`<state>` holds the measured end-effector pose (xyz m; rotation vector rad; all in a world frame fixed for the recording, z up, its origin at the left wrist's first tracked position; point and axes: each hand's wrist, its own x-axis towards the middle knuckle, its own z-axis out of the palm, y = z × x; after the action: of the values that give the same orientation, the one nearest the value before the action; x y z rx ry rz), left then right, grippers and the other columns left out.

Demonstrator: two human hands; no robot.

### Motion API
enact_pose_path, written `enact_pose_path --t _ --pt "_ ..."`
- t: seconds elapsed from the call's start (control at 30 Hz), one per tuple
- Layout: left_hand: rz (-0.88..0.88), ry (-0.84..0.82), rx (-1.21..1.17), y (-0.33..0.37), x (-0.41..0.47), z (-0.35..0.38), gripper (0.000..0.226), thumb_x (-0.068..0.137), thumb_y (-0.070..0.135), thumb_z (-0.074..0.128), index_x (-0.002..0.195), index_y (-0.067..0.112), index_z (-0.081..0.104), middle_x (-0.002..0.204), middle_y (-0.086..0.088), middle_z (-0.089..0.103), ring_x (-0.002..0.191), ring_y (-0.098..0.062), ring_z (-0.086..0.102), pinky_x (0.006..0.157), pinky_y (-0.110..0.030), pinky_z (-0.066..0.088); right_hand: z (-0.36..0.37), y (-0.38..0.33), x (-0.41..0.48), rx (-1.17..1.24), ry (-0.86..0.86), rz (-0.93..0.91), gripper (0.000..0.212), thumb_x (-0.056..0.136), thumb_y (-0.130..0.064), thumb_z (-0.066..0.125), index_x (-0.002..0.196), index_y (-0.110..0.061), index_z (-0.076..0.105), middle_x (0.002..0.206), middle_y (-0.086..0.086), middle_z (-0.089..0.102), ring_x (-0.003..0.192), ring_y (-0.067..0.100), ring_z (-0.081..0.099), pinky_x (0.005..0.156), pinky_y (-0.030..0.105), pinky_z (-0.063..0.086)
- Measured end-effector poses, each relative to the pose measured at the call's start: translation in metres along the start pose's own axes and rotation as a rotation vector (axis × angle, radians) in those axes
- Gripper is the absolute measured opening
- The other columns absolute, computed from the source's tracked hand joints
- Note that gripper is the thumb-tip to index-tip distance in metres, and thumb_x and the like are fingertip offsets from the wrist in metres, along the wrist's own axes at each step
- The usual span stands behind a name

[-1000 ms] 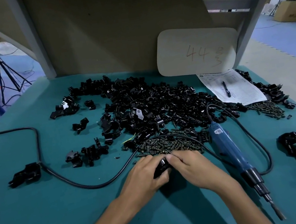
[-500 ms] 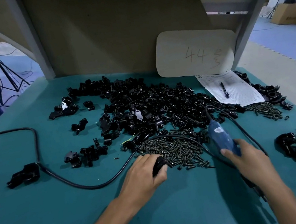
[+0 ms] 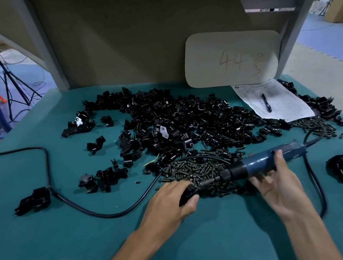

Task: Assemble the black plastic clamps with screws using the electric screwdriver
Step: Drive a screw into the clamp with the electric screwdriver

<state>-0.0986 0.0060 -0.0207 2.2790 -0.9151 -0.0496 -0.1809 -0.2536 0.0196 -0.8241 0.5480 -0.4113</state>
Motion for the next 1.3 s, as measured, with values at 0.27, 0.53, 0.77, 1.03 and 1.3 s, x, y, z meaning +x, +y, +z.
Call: enact_pose_path --t 0.27,0.53,0.77,1.03,1.3 --pt "0.002 -0.021 0.008 0.002 0.001 -0.001 0.043 0.089 0.062 0.034 0.110 0.033 0.057 0.092 0.018 0.057 0.088 -0.001 0.049 0.077 -0.021 0.045 -0.005 0.005 0.008 0.016 -0.004 0.008 0.051 0.087 -0.049 0.061 0.121 -0.011 0.056 0.105 0.013 0.075 0.107 0.027 0.074 0.079 0.036 0.063" --pt "0.003 -0.053 0.056 0.006 -0.001 -0.004 0.031 0.088 0.060 0.035 0.089 0.034 0.052 0.074 0.014 0.057 0.072 -0.001 0.053 0.056 -0.014 0.033 -0.007 0.011 0.010 0.122 -0.137 0.046 0.039 0.103 -0.044 0.034 0.111 -0.013 0.056 0.115 0.017 0.072 0.115 0.037 0.069 0.092 0.043 0.060" --pt "0.059 -0.071 0.129 0.006 -0.003 -0.003 0.038 0.088 0.070 0.041 0.095 0.036 0.056 0.078 0.017 0.060 0.070 -0.001 0.052 0.060 -0.014 0.037 -0.007 0.013 0.003 -0.065 -0.161 0.021 0.049 0.099 -0.054 0.047 0.121 -0.011 0.057 0.111 0.014 0.074 0.113 0.031 0.070 0.088 0.036 0.061" --pt "0.059 -0.051 0.164 0.005 -0.003 0.000 0.049 0.087 0.072 0.038 0.096 0.031 0.064 0.081 0.016 0.062 0.075 -0.002 0.054 0.070 -0.025 0.049 -0.009 0.014 -0.001 -0.119 -0.138 0.010 0.037 0.105 -0.045 0.044 0.112 -0.012 0.057 0.095 0.008 0.075 0.096 0.023 0.074 0.084 0.036 0.063" --pt "0.041 -0.075 0.207 0.005 -0.003 0.000 0.055 0.088 0.075 0.031 0.103 0.032 0.063 0.091 0.016 0.064 0.084 -0.005 0.057 0.078 -0.031 0.052 -0.011 0.017 0.003 -0.110 -0.188 0.028 0.044 0.094 -0.052 0.050 0.118 -0.016 0.057 0.115 0.014 0.075 0.104 0.026 0.074 0.078 0.038 0.062"
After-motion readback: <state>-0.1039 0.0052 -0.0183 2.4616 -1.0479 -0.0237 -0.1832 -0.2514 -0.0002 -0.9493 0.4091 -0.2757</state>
